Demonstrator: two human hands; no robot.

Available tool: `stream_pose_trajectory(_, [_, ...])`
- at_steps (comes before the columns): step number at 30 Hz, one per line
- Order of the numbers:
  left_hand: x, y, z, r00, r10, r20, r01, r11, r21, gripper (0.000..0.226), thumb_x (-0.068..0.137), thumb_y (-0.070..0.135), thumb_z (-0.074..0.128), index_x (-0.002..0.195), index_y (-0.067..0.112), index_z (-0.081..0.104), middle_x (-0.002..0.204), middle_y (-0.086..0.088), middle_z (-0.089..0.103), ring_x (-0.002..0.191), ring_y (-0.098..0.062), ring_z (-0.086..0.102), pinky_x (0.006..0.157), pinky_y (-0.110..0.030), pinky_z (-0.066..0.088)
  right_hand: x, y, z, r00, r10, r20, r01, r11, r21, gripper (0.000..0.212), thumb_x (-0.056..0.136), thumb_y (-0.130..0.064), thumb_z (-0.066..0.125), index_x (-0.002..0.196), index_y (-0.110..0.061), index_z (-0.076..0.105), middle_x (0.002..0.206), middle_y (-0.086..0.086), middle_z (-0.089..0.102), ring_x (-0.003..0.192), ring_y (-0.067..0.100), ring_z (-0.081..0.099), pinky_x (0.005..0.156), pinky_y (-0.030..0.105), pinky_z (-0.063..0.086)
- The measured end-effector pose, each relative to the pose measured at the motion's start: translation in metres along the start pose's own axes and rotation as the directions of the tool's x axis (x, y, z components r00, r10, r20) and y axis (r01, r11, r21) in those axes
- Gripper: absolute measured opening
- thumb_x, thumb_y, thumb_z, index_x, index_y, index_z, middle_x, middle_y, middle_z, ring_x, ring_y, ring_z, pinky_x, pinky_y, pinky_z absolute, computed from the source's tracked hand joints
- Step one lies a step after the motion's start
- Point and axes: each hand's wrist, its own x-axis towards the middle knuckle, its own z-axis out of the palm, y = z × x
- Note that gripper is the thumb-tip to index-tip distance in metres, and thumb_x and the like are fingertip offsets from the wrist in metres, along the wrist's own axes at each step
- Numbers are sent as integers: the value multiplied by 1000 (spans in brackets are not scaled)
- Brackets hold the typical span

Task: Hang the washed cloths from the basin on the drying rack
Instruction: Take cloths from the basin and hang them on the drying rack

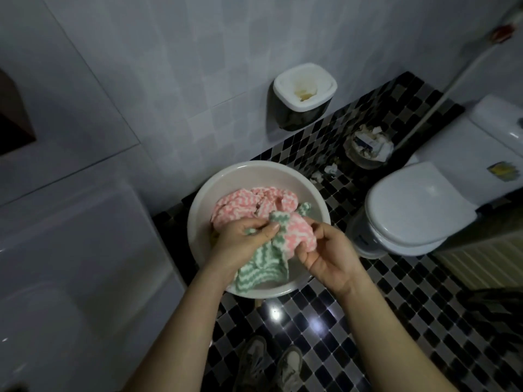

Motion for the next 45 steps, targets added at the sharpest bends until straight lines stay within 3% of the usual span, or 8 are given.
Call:
stream_pose_trajectory(10, [-34,67,10,989,109,100,-113,993,29,10,88,23,64,88,27,73,88,-10,76,84,-31,73,84,-54,56,-65,-21,24,955,-209,-210,118,919,-375,31,80,4,31,85,-8,59,90,12,66,73,21,62,40,21,49])
stream_pose_trajectory(16, [-62,92,38,943,43,329,-144,947,288,31,85,50,60,94,24,74,89,12,73,90,-6,63,91,-32,42,-110,-33,37,919,-386,-81,349,891,-290,35,72,9,29,82,-5,60,83,13,66,67,20,60,46,21,50])
stream_pose_trajectory(21, [-63,95,55,945,198,259,-234,965,120,8,83,26,73,86,19,74,82,-3,76,77,-20,73,74,-35,55,-133,-31,37,849,-521,-89,451,801,-393,37,72,12,29,82,-4,62,80,15,65,64,21,58,51,25,49])
stream_pose_trajectory(31, [-96,98,115,793,192,578,-385,893,232,30,67,31,83,81,9,68,71,0,71,64,-14,66,62,-28,53,-189,-16,0,646,-729,-224,659,682,-319,30,76,18,34,74,-2,56,90,28,62,72,33,56,64,42,54])
stream_pose_trajectory(37, [-115,96,150,776,206,596,-498,781,378,15,77,12,72,81,-1,66,67,-3,64,61,-17,59,59,-29,46,-230,0,-23,603,-704,-375,512,702,-494,22,82,13,39,83,0,56,82,23,61,69,30,61,70,49,59])
stream_pose_trajectory(40, [-130,91,171,726,132,675,-579,646,497,23,70,19,70,78,-2,65,65,-6,62,60,-17,56,60,-30,44,-264,5,-45,546,-766,-339,107,466,-878,23,81,-4,53,100,-16,60,98,12,69,88,29,66,84,49,57])
stream_pose_trajectory(42, [-154,87,188,645,41,763,-607,635,479,21,75,17,71,79,-3,67,67,-7,65,60,-15,58,61,-28,46,-295,12,-62,615,-754,-232,24,313,-950,48,80,-13,63,125,-27,54,127,-1,61,112,15,60,95,38,52])
stream_pose_trajectory(45, [-181,83,205,523,-49,851,-616,668,417,13,81,10,67,78,-3,69,63,-6,64,53,-10,55,56,-22,44,-325,19,-74,777,-627,-54,398,556,-730,70,79,0,68,140,-22,44,138,-3,55,121,15,57,94,39,53])
